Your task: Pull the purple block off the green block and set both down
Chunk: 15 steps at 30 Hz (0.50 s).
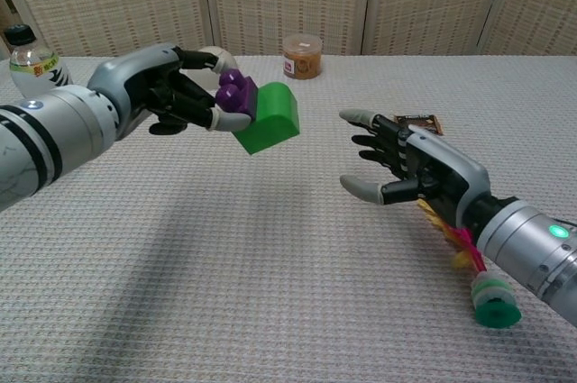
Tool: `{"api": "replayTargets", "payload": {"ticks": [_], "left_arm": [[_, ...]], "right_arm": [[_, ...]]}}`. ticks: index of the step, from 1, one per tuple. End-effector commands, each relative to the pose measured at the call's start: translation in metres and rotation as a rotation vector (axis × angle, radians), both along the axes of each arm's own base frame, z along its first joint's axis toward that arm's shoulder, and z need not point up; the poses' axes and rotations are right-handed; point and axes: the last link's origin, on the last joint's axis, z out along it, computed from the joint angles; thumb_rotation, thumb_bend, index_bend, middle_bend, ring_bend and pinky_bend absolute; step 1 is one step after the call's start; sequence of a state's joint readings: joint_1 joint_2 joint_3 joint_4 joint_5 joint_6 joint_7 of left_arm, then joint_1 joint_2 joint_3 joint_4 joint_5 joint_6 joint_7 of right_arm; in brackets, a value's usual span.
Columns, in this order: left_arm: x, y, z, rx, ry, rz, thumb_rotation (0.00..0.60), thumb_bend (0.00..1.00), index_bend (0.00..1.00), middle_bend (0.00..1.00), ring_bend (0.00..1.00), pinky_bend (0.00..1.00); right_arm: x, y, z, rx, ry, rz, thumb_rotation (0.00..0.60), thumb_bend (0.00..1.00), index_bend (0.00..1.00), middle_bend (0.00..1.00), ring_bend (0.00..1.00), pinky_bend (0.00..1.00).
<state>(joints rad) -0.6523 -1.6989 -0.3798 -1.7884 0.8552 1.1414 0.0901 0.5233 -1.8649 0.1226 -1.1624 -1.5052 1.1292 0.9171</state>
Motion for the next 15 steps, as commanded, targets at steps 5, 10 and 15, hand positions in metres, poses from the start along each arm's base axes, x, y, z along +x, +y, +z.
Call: {"api": "replayTargets", "payload": {"ticks": [5,10,15], "left_arm": [[0.002,-0.004,0.004,-0.002,-0.001,-0.021,0.600,0.42,0.63,1.00,1.00,1.00],[0.003,-0.005,0.003,-0.015,0.001,-0.036,0.600,0.42,0.63,1.00,1.00,1.00],[0.006,-0.009,-0.001,-0.026,-0.004,-0.058,0.600,0.42,0.63,1.00,1.00,1.00]], "right_arm": [[0.012,-0.005,0.004,-0.004,-0.061,-0.002,0.600,0.38,0.10,0.00,0.00,0.00],[0.025,-0.007,0.006,0.011,-0.086,0.008,0.600,0.38,0.10,0.00,0.00,0.00],[0.038,-0.008,0.004,0.028,-0.104,0.008,0.600,0.39,0.10,0.00,0.00,0.00]]}}
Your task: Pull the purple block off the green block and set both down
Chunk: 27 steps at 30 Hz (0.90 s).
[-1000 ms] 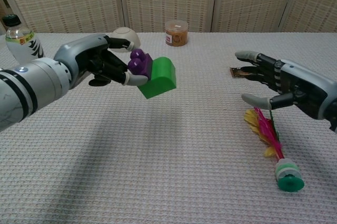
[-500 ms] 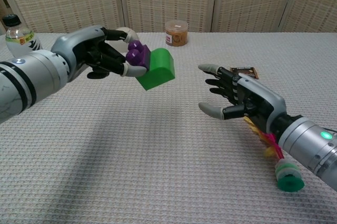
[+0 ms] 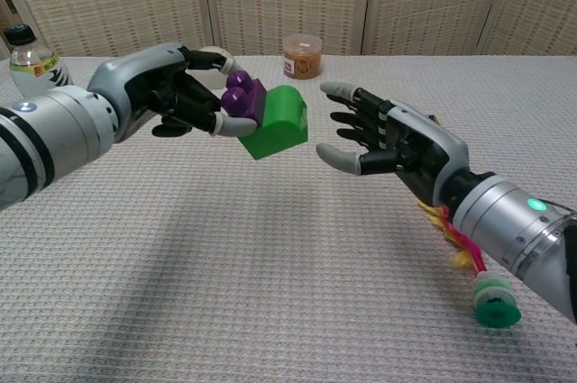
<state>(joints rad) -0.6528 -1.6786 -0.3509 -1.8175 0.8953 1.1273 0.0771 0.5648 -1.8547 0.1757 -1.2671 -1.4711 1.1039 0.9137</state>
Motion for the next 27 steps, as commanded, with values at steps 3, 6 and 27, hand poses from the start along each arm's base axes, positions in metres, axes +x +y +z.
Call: {"api": "replayTargets", "payload": {"ticks": [3,6,27], "left_arm": [[0.004,-0.003,-0.003,-0.008,-0.012,-0.014,0.600,0.42,0.63,1.00,1.00,1.00],[0.005,-0.005,-0.005,-0.020,-0.027,-0.009,0.600,0.42,0.63,1.00,1.00,1.00],[0.002,-0.004,-0.006,-0.048,-0.063,0.019,0.600,0.42,0.62,1.00,1.00,1.00]], "right_arm": [[0.008,0.000,-0.005,0.015,0.000,0.004,0.600,0.39,0.10,0.00,0.00,0.00],[0.011,0.000,-0.009,0.022,-0.006,-0.001,0.600,0.39,0.13,0.00,0.00,0.00],[0.025,-0.007,-0.018,-0.016,-0.037,-0.056,0.600,0.38,0.68,0.15,0.02,0.00]]}}
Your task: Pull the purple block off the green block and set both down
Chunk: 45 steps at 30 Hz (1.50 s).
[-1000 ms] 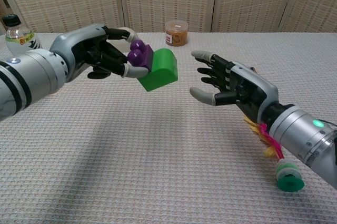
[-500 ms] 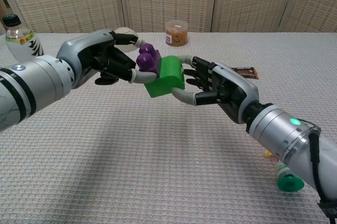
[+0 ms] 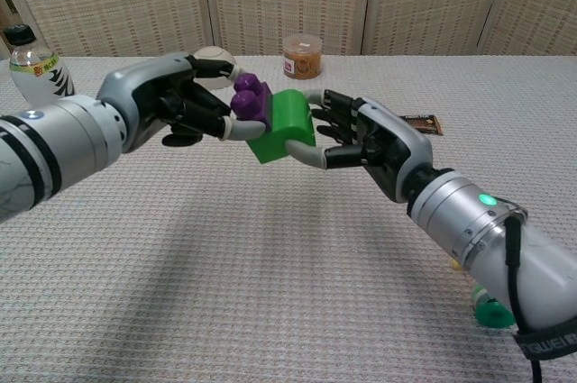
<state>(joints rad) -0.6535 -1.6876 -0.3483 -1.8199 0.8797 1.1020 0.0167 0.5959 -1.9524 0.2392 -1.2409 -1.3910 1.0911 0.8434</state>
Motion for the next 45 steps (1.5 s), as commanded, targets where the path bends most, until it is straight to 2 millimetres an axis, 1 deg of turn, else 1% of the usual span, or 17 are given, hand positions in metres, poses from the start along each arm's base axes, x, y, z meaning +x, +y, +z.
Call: {"api": "replayTargets", "payload": {"ticks": [1,3,7,12,14,19,23,25,28,32,34,37,39,41,45], "left_arm": [[-0.001,0.000,0.000,0.002,0.003,-0.002,0.600,0.42,0.62,1.00,1.00,1.00],[-0.002,0.000,0.001,0.005,0.009,-0.006,0.600,0.42,0.62,1.00,1.00,1.00],[-0.002,0.002,0.004,0.016,0.008,-0.007,0.600,0.42,0.62,1.00,1.00,1.00],[-0.003,0.003,0.006,0.031,0.012,-0.009,0.600,0.42,0.62,1.00,1.00,1.00],[-0.008,0.007,0.009,0.056,0.038,-0.006,0.600,0.42,0.62,1.00,1.00,1.00],[-0.010,0.014,0.012,0.079,0.046,0.003,0.600,0.42,0.62,1.00,1.00,1.00],[-0.013,0.017,0.015,0.095,0.072,0.005,0.600,0.42,0.59,1.00,1.00,1.00],[-0.016,0.018,0.020,0.119,0.103,-0.006,0.600,0.42,0.58,1.00,1.00,1.00],[-0.023,0.020,0.027,0.134,0.118,0.007,0.600,0.42,0.57,1.00,1.00,1.00],[-0.041,0.024,0.032,0.162,0.161,0.026,0.600,0.42,0.55,1.00,1.00,1.00],[-0.052,0.027,0.033,0.195,0.196,0.041,0.600,0.42,0.54,1.00,1.00,1.00],[-0.065,0.030,0.033,0.191,0.209,0.070,0.600,0.42,0.54,1.00,1.00,1.00],[-0.075,0.029,0.031,0.175,0.229,0.078,0.600,0.42,0.54,1.00,1.00,1.00],[-0.086,0.027,0.026,0.140,0.288,0.076,0.600,0.42,0.52,1.00,1.00,1.00],[-0.104,0.020,0.016,0.073,0.376,0.072,0.600,0.42,0.49,1.00,1.00,1.00]], "right_arm": [[-0.001,0.001,-0.002,-0.002,0.002,-0.005,0.600,0.38,0.71,0.16,0.03,0.00],[-0.002,0.004,-0.003,-0.005,0.006,-0.009,0.600,0.39,0.76,0.19,0.05,0.00],[-0.001,0.001,-0.003,-0.016,0.012,-0.013,0.600,0.39,0.84,0.25,0.09,0.00],[-0.003,0.003,-0.004,-0.018,0.024,-0.014,0.600,0.39,0.90,0.31,0.15,0.00],[-0.006,0.002,0.000,-0.036,0.022,-0.029,0.600,0.39,0.92,0.33,0.16,0.00],[-0.014,0.004,0.003,-0.052,0.025,-0.039,0.600,0.39,0.94,0.35,0.18,0.00],[-0.026,-0.001,0.007,-0.063,0.041,-0.046,0.600,0.39,0.95,0.38,0.20,0.00],[-0.033,-0.004,0.012,-0.086,0.067,-0.043,0.600,0.39,0.95,0.38,0.20,0.00],[-0.042,-0.007,0.020,-0.126,0.130,-0.007,0.600,0.38,0.95,0.39,0.20,0.00],[-0.047,-0.016,0.038,-0.219,0.279,0.080,0.600,0.38,0.95,0.40,0.20,0.00],[-0.052,-0.018,0.051,-0.277,0.359,0.121,0.600,0.38,0.95,0.40,0.20,0.00],[-0.057,-0.020,0.071,-0.366,0.483,0.169,0.600,0.38,0.95,0.40,0.20,0.00],[-0.062,-0.021,0.082,-0.397,0.589,0.200,0.600,0.38,0.95,0.40,0.20,0.00],[-0.070,-0.021,0.091,-0.396,0.663,0.201,0.600,0.38,0.95,0.40,0.20,0.00],[-0.081,-0.019,0.105,-0.400,0.763,0.196,0.600,0.38,0.95,0.40,0.20,0.00]]}}
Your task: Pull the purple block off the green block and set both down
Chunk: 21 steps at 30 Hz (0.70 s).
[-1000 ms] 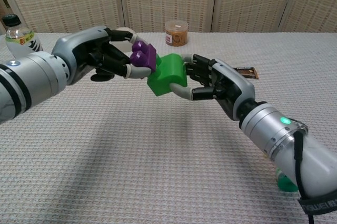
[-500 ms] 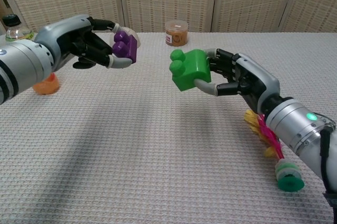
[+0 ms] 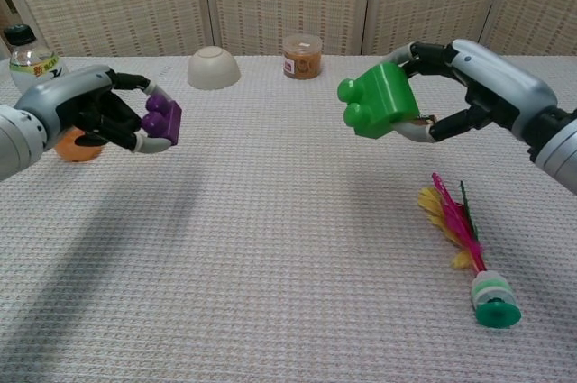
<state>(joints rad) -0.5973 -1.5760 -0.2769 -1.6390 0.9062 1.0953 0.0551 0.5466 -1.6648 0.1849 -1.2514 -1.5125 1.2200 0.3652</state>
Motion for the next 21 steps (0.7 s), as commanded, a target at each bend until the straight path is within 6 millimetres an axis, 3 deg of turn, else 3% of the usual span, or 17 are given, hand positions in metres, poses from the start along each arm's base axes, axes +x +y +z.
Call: {"api": "replayTargets", "payload": {"ticks": [1,10,17,19,21], "left_arm": [[-0.020,-0.006,-0.009,-0.053,0.075,0.021,0.600,0.42,0.49,1.00,1.00,1.00],[-0.042,-0.008,-0.016,-0.081,0.105,0.044,0.600,0.42,0.48,1.00,1.00,1.00],[-0.050,-0.004,-0.017,-0.066,0.111,0.036,0.600,0.42,0.42,1.00,1.00,1.00],[-0.052,-0.003,-0.016,-0.056,0.109,0.032,0.600,0.42,0.38,1.00,1.00,1.00],[-0.054,-0.002,-0.015,-0.057,0.114,0.031,0.600,0.42,0.34,1.00,1.00,1.00]], "right_arm": [[-0.013,0.006,0.015,-0.014,0.117,-0.007,0.600,0.38,0.95,0.40,0.20,0.00],[-0.035,0.015,0.015,0.022,0.255,-0.020,0.600,0.38,0.95,0.40,0.20,0.00],[-0.043,0.011,-0.001,0.048,0.309,-0.037,0.600,0.38,0.93,0.40,0.20,0.00],[-0.045,0.012,-0.004,0.065,0.332,-0.033,0.600,0.38,0.82,0.37,0.18,0.00],[-0.050,0.015,-0.006,0.134,0.386,-0.027,0.600,0.38,0.53,0.23,0.10,0.00]]}}
